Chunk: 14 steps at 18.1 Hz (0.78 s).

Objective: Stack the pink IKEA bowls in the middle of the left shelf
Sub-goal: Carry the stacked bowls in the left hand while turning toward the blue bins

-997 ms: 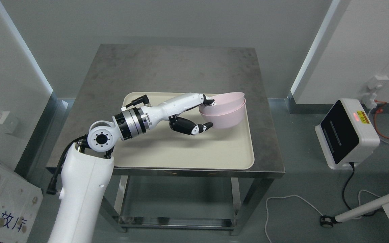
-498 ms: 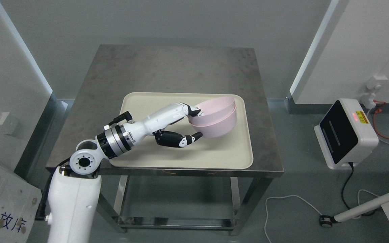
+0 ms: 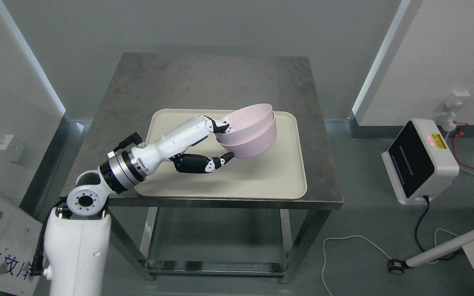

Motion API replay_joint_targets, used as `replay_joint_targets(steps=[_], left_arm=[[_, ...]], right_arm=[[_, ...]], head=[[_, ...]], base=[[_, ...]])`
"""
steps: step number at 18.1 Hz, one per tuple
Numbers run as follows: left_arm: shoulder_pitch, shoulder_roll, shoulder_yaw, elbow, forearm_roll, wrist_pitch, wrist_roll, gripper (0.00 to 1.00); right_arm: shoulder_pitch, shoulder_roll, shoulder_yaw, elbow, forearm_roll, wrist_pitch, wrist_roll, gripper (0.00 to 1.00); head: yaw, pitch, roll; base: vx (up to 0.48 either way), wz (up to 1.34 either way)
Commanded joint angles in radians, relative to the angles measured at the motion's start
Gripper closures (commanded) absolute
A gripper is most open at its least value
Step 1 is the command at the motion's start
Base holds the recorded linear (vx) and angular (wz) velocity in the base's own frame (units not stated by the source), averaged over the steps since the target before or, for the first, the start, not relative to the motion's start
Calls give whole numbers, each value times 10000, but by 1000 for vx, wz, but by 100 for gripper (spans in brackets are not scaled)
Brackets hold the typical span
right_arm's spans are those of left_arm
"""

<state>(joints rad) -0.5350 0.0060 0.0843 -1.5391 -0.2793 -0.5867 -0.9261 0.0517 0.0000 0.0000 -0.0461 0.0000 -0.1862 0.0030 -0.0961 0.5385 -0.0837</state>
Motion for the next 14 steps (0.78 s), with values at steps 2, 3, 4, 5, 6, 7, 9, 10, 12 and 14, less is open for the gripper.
replay_joint_targets(steps=[2,3,4,5,6,7,9,10,12,14], left_arm=[[88,784,996,-486,32,-238,-4,98],[88,814,1104,-486,17,-238,-4,98],[88,875,1211,-486,17,-238,-4,97],[104,937,1258,-501,32,-238,-19,97],[134,983,1304,-547,17,-238,-20,97],[226,968,1365,-563,17,-238,-4,97],[395,922,1381,-563,32,-238,-4,97],[486,952,1381,-563,32,-284,-4,97],[533,1060,1411,-563,17,-284,-4,97],[641,1198,1625,-593,32,-284,-4,96]], right_arm=[[4,-175,-92,0,77,6,0,0],[4,-175,-107,0,77,6,0,0],[4,-175,-92,0,77,6,0,0],[4,-175,-92,0,77,6,0,0],[4,-175,-107,0,77,6,0,0],[4,-175,-107,0,77,6,0,0],[4,-175,-92,0,77,6,0,0],[4,-175,-107,0,77,6,0,0],[4,-175,-92,0,77,6,0,0],[4,-175,-92,0,77,6,0,0]], head=[[0,0,0],[0,0,0],[0,0,0],[0,0,0],[0,0,0],[0,0,0],[0,0,0],[0,0,0],[0,0,0],[0,0,0]], base=[[-52,-3],[-170,-83],[-170,-83],[-249,-64],[-249,-64],[-317,-60],[-312,-110],[-307,-160],[-363,-166],[-368,-91]])
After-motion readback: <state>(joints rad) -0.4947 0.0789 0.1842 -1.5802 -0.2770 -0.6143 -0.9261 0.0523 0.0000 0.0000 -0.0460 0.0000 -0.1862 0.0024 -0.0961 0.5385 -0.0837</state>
